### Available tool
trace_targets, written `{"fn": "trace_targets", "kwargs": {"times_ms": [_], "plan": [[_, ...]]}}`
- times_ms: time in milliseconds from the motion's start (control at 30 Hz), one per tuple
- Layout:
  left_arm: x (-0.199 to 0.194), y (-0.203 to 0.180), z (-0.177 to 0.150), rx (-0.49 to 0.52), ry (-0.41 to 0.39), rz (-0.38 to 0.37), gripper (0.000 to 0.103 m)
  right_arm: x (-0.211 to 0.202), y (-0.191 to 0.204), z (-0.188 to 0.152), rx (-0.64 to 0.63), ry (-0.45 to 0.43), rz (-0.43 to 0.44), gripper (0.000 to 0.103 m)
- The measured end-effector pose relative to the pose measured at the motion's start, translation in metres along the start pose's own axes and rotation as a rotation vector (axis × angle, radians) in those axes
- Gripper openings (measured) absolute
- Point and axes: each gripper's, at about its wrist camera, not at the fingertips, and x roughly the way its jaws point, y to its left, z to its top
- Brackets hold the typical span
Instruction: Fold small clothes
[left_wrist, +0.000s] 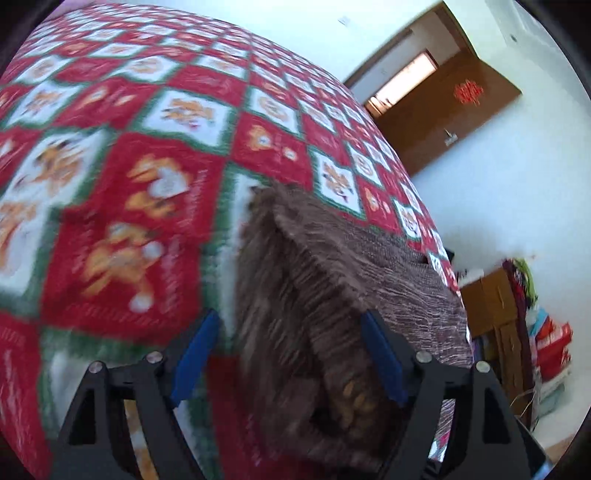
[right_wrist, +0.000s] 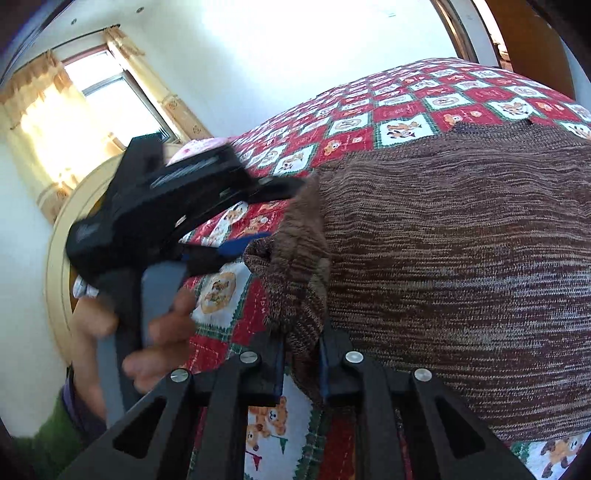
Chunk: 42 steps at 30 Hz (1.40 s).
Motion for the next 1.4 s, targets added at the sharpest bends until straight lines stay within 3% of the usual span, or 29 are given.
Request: {"fn": "trace_targets", "kwargs": {"times_ms": [133, 267, 333, 367, 400, 433, 533, 667, 833, 933, 1100, 1400], "plan": [[0.013, -0.004, 0.009, -0.004, 0.041, -0.053, 0.081, 0.003, 0.009, -0.002, -0.059, 0.003, -0.03, 0.015], [0.005, 0.011, 0.011, -0.101, 0.023, -0.165, 0.081, 0.005, 0.006, -0.003, -0.056, 0.011, -0.028, 0.015], [0.007, 0.011, 0.01, -0.085, 0.025, -0.132, 0.078, 0.007, 0.003, -0.003, -0.045, 0.016, -0.024, 0.015], [0.009, 0.007, 0.008, -0.049, 0.026, -0.106, 0.073, 0.007, 0.003, -0.003, -0.043, 0.017, -0.023, 0.015], [0.01, -0.001, 0.006, 0.013, 0.022, -0.059, 0.056, 0.007, 0.003, -0.003, -0.043, 0.016, -0.023, 0.015], [0.012, -0.008, 0.004, 0.067, 0.022, -0.022, 0.032, 0.007, 0.003, -0.003, -0.044, 0.014, -0.025, 0.015], [0.017, -0.005, 0.004, 0.059, 0.025, -0.008, 0.014, 0.008, 0.004, -0.003, -0.045, 0.011, -0.032, 0.015], [0.014, -0.002, 0.008, 0.012, 0.015, -0.014, 0.012, 0.001, -0.001, -0.002, 0.006, -0.006, -0.002, 0.015], [0.0, -0.04, 0.01, 0.085, -0.029, -0.019, 0.011, -0.03, -0.016, 0.008, 0.124, -0.081, 0.064, 0.015], [-0.004, -0.085, 0.008, 0.18, -0.046, -0.053, 0.011, -0.055, -0.029, 0.009, 0.187, -0.133, 0.067, 0.015], [0.015, -0.145, -0.007, 0.309, -0.025, -0.066, 0.011, -0.09, -0.056, 0.007, 0.256, -0.193, 0.018, 0.015], [0.079, -0.224, -0.039, 0.403, 0.061, -0.106, 0.009, -0.147, -0.112, -0.008, 0.376, -0.254, -0.116, 0.015]]}}
